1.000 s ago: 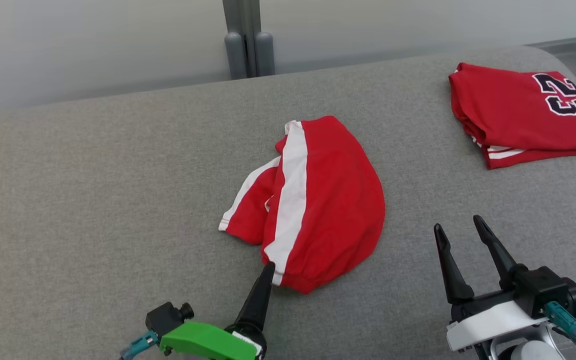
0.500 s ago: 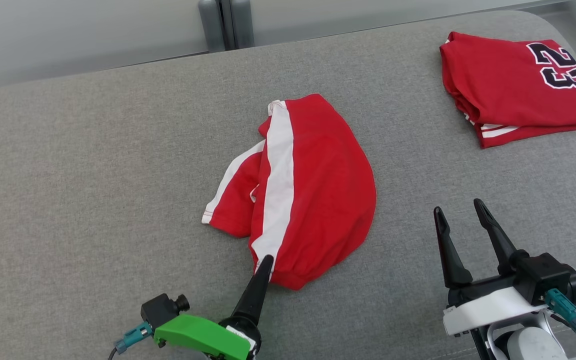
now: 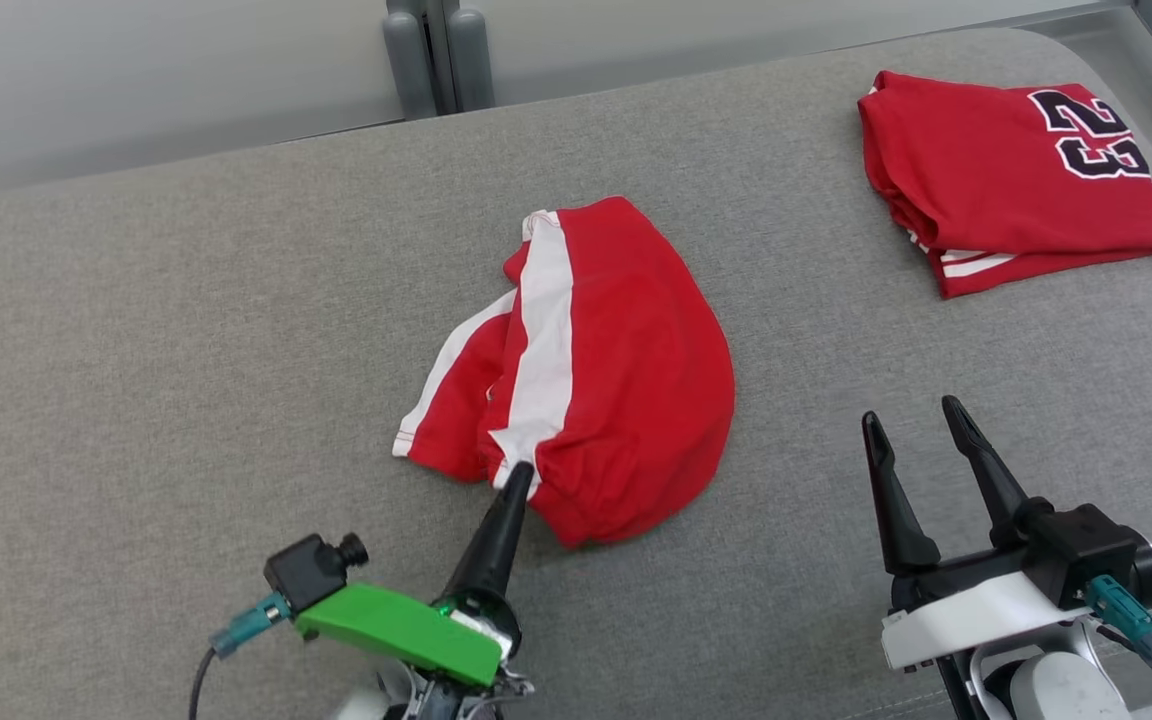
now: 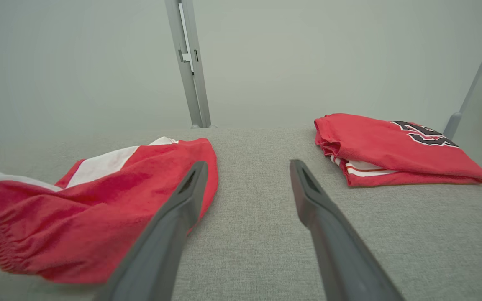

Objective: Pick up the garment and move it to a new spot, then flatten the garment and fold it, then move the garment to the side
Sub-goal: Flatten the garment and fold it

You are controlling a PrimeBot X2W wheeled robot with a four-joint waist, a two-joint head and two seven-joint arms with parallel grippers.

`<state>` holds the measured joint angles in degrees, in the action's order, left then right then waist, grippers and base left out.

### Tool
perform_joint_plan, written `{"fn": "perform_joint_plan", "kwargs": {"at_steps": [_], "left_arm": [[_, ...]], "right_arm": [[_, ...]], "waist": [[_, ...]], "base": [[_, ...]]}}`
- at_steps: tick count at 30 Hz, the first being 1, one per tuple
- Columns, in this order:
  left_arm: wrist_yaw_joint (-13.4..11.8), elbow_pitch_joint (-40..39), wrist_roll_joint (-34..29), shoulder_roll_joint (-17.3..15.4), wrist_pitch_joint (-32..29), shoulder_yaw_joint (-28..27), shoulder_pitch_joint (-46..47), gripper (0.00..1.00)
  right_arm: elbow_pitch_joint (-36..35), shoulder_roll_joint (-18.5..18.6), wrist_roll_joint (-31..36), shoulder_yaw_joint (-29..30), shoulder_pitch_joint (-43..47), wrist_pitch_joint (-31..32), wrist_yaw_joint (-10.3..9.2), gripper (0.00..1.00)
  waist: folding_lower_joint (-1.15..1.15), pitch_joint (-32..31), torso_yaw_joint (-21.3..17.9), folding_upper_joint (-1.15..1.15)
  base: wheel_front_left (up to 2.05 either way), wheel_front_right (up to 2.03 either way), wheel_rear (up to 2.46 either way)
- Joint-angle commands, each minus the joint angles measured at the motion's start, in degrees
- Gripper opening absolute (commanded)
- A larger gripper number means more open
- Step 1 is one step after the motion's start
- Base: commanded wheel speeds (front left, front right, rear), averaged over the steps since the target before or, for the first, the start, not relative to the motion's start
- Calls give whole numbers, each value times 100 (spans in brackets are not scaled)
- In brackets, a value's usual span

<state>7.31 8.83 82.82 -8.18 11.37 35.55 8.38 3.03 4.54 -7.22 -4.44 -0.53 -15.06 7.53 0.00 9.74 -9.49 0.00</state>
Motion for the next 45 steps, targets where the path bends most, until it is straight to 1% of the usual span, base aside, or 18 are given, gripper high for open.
{"fn": "perform_joint_plan", "kwargs": {"at_steps": [1,4,6,11,13,17,19,22,24,27,28,31,33,35,38,40,42,45], "left_arm": [[26,-81,-123,-125,54,-9,259,0],[26,-216,-368,-386,-94,163,687,0],[26,-335,-474,-592,-369,324,1099,0],[26,-661,-704,-1165,-1373,751,2412,0],[26,-684,-768,-1342,-1654,828,2958,0],[26,-714,-668,-1436,-2037,863,3993,0],[26,-828,-487,-1435,-2243,928,4335,0],[25,-1074,-149,-1566,-2599,1034,4562,0],[23,-1270,114,-1744,-2865,1142,4420,0],[21,-1542,307,-2252,-3256,1454,3932,0],[21,-1622,324,-2469,-3282,1524,3730,0],[21,-1615,333,-2939,-3064,1619,3020,0],[21,-1510,232,-3142,-2816,1673,2619,0],[21,-1362,74,-3247,-2513,1735,2290,0],[21,-1073,-274,-3218,-2060,1863,1989,0],[21,-851,-393,-3075,-1730,1912,1814,0],[21,-715,-488,-2948,-1487,1983,1714,0],[21,-583,-513,-2754,-1225,2100,1609,0]], "right_arm": [[5,11,-10,9,-36,-15,-10,100],[39,-8,-10,-16,-18,-15,-10,100],[61,-28,-21,-53,-14,-14,-10,100],[66,-75,-36,-103,-78,-15,-10,100],[78,-88,-42,-98,-86,-15,-10,100],[88,-100,-46,-71,-93,-15,-10,100],[78,-77,-37,-46,-71,-15,-10,100],[49,-50,-47,2,-33,-15,-10,100],[11,-17,-44,54,4,-15,-10,100],[-26,76,-86,78,71,-14,-10,100],[-6,129,-106,36,106,-14,-10,100],[100,338,-220,-59,172,-15,-10,100],[169,475,-357,-145,171,-14,-10,100],[230,637,-557,-229,110,-14,-10,100],[367,914,-839,-376,-88,-14,-10,100],[532,1179,-1000,-583,-319,-14,-10,100],[814,1476,-1178,-884,-598,-14,-10,100],[1511,1928,-1526,-1520,-1160,94,-10,100]], "waist": [[0,-62,-50,0],[0,-159,-132,0],[0,-229,-218,0],[0,-350,-562,0],[0,-388,-699,0],[0,-470,-926,0],[0,-513,-993,0],[0,-548,-998,0],[0,-550,-925,0],[0,-500,-690,0],[0,-475,-594,0],[0,-375,-256,0],[0,-306,-38,0],[0,-238,190,0],[0,-180,479,0],[0,-153,624,0],[0,-130,755,0],[0,-104,944,0]], "base": [[0,0,0],[0,0,0],[0,0,0],[0,0,0],[0,0,0],[0,0,0],[0,0,0],[0,0,0],[0,0,0],[0,0,0],[0,0,0],[0,0,0],[0,0,0],[0,0,0],[0,0,0],[0,0,0],[0,0,0],[0,0,0]]}}
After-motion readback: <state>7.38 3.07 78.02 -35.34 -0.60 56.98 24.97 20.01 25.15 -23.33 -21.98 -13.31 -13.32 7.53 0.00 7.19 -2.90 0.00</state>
